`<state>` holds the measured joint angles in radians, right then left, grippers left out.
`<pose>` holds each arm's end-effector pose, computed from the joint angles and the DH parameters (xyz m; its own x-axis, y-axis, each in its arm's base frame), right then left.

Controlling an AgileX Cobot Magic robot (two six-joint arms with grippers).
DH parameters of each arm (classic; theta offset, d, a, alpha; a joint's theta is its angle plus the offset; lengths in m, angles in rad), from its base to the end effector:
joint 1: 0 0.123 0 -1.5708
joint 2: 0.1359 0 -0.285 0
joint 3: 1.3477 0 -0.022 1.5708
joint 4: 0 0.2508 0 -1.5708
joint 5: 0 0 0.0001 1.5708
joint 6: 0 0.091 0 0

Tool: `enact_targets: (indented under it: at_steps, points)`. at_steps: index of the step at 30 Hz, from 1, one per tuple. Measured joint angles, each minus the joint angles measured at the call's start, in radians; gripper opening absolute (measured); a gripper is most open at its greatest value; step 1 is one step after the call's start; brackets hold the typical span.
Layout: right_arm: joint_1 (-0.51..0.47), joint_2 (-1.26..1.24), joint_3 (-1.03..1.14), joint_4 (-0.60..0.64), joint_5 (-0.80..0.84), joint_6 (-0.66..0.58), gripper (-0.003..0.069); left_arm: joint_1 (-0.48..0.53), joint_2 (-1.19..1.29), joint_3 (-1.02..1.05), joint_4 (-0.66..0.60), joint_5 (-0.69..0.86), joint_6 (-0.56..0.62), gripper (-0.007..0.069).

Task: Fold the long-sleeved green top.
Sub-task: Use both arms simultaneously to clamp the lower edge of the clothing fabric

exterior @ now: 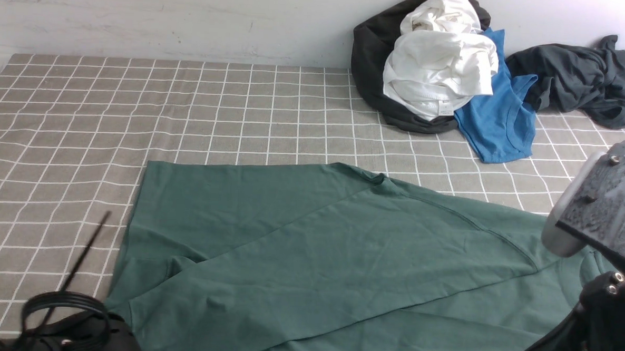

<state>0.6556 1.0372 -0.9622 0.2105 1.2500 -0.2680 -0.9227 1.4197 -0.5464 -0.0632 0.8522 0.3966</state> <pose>0.1236 0.1178 0.3267 -0.6028 -0.7101 -0.3638 -0.7859 0.6073 0.1168 0.1066 -0.1480 0.1554 -0.2887 0.9563 0.0458 0.9542 0.2913 -0.0676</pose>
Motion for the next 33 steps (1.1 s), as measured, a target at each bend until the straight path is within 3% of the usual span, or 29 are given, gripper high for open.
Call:
enact_targets:
  at_steps: [16,23,24,33]
  points:
    - [0.0,0.0,0.0,-0.016,0.0,-0.001,-0.0007,-0.002,0.09,-0.013,-0.007,0.062,-0.009,0.047]
    - [0.0,0.0,0.0,-0.017,0.0,-0.002,-0.0007,-0.002,0.094,-0.013,0.031,0.041,-0.091,0.0312]
    - [0.0,0.0,0.0,-0.017,0.0,-0.002,-0.0007,-0.002,0.096,-0.013,0.037,0.039,-0.101,0.0255]
    - [0.0,0.0,0.0,-0.019,0.0,-0.003,-0.0007,-0.002,0.096,-0.013,0.041,0.043,-0.108,0.0018]
